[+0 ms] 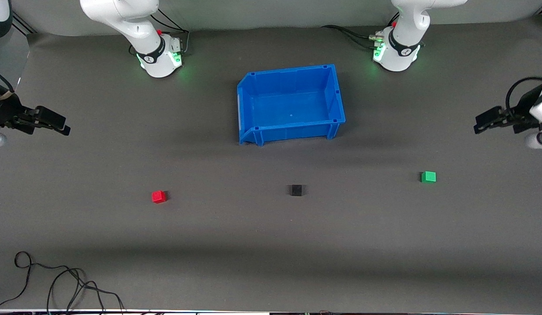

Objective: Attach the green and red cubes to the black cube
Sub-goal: 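Reach the right gripper to the red cube while the left gripper reaches the green cube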

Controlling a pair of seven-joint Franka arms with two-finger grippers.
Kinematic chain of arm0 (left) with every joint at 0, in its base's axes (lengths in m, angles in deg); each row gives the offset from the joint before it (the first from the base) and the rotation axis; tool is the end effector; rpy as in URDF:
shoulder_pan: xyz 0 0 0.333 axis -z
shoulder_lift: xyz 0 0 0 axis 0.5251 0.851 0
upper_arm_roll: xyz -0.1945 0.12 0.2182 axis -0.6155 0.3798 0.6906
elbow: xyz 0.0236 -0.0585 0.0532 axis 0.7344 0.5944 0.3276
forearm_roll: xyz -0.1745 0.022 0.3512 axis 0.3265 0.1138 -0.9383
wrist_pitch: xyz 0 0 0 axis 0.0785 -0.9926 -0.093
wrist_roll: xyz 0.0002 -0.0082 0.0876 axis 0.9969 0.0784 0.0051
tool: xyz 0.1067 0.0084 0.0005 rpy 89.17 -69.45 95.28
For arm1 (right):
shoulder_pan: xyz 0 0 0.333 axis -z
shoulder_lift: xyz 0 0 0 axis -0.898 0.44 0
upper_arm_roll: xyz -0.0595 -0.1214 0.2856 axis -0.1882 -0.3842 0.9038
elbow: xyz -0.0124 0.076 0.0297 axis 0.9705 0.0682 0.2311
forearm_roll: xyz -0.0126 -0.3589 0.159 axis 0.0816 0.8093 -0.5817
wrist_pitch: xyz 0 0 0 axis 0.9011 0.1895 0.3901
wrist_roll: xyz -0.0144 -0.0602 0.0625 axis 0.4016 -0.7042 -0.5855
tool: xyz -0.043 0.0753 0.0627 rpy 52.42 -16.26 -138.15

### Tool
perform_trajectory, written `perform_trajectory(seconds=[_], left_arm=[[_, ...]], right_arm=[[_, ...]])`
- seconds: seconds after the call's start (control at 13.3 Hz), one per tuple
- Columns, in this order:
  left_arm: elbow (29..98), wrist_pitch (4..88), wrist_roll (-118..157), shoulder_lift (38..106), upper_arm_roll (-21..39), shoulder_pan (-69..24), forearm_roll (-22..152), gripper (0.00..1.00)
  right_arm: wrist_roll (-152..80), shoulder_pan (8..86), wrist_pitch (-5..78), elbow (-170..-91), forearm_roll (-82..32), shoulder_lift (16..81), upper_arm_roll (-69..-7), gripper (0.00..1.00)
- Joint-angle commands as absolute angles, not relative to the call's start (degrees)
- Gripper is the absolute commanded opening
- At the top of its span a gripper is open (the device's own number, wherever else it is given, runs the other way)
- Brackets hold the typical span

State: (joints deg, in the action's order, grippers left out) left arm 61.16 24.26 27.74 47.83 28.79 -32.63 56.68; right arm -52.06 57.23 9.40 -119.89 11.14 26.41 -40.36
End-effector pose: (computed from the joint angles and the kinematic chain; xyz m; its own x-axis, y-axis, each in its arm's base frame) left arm 0.5627 0.0258 0.5554 0.9975 0.0180 -0.0687 0.0192 -0.9997 0.0173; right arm 0.5570 -0.0071 0.6249 0.9778 -0.2077 -0.0258 -0.2081 -0.9781 -0.0105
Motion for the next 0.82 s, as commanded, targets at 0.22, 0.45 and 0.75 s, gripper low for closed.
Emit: perform_trajectory(seconds=[0.22, 0.45, 0.75], left_arm=[[72.04, 33.29, 27.12, 49.83, 28.6, -32.64, 57.51, 0.96], [74.25, 38.12, 28.08, 53.6, 28.52, -32.47, 57.07, 0.94], [73.56, 46.3, 28.26, 64.92, 28.52, -32.82, 56.72, 0.92]], right_arm=[[-87.71, 56.43, 10.28, -116.99, 8.39, 29.29, -40.7, 1.0], [-107.24, 57.74, 10.28, -116.9, 2.15, 32.09, -41.13, 1.0], [-113.37, 60.12, 10.28, -119.0, -9.44, 37.71, -42.63, 1.0]])
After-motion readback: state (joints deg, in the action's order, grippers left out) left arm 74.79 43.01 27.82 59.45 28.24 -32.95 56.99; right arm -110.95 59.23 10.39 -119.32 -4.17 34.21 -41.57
